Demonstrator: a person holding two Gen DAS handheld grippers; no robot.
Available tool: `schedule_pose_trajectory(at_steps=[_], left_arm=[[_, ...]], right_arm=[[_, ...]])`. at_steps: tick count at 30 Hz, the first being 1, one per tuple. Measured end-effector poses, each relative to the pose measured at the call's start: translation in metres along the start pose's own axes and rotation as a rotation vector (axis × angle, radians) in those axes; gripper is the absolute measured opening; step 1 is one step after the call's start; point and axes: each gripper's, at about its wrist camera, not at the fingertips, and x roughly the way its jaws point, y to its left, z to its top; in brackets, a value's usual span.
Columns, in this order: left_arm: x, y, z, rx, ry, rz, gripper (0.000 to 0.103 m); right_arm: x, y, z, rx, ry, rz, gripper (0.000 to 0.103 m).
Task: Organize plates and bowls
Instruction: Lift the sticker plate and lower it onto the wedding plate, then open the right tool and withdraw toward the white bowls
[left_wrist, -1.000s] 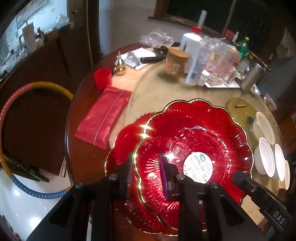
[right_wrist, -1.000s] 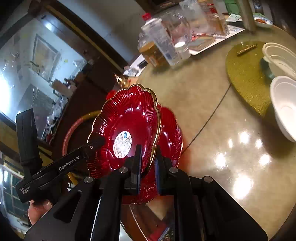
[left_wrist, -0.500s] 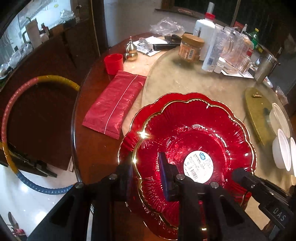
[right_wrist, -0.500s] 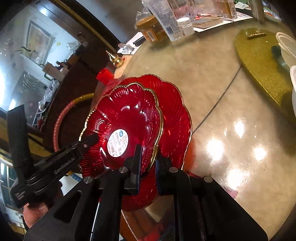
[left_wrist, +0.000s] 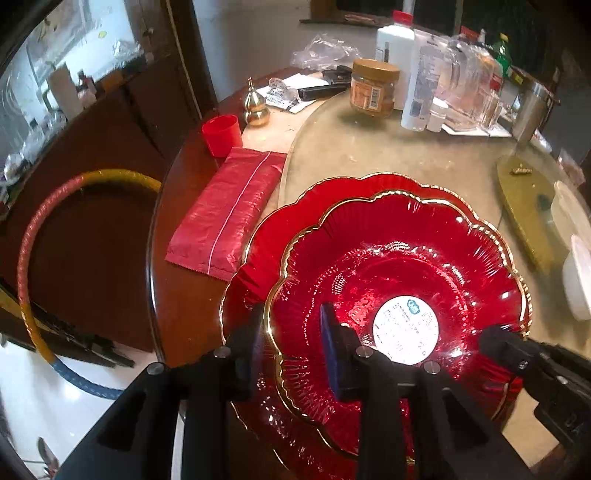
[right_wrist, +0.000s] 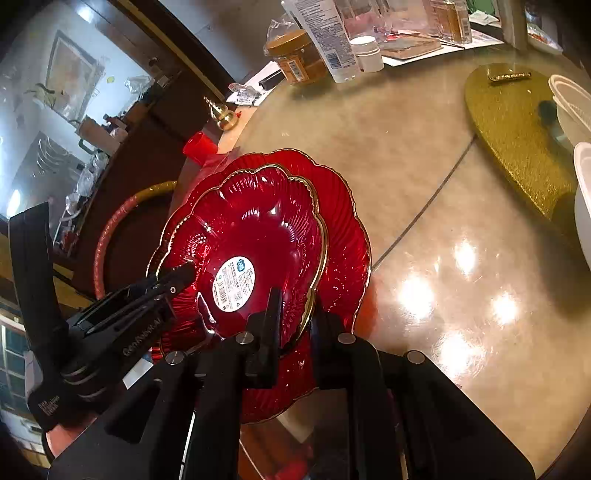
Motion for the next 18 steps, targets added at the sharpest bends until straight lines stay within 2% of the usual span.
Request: schedule_pose_trajectory(at_steps=[7, 18], left_arm=[[0.001, -0.017, -0.007, 0.078, -0.046, 0.059, 0.028], [0.001, -0.016, -0.007, 0.066, -0.072, 0.075, 0.029]], right_arm=[[0.004, 0.014, 0.002, -0.088, 0.024, -0.084, 0.013], [0.007, 0.019, 0.007, -0.138, 0.037, -0.169, 0.014]])
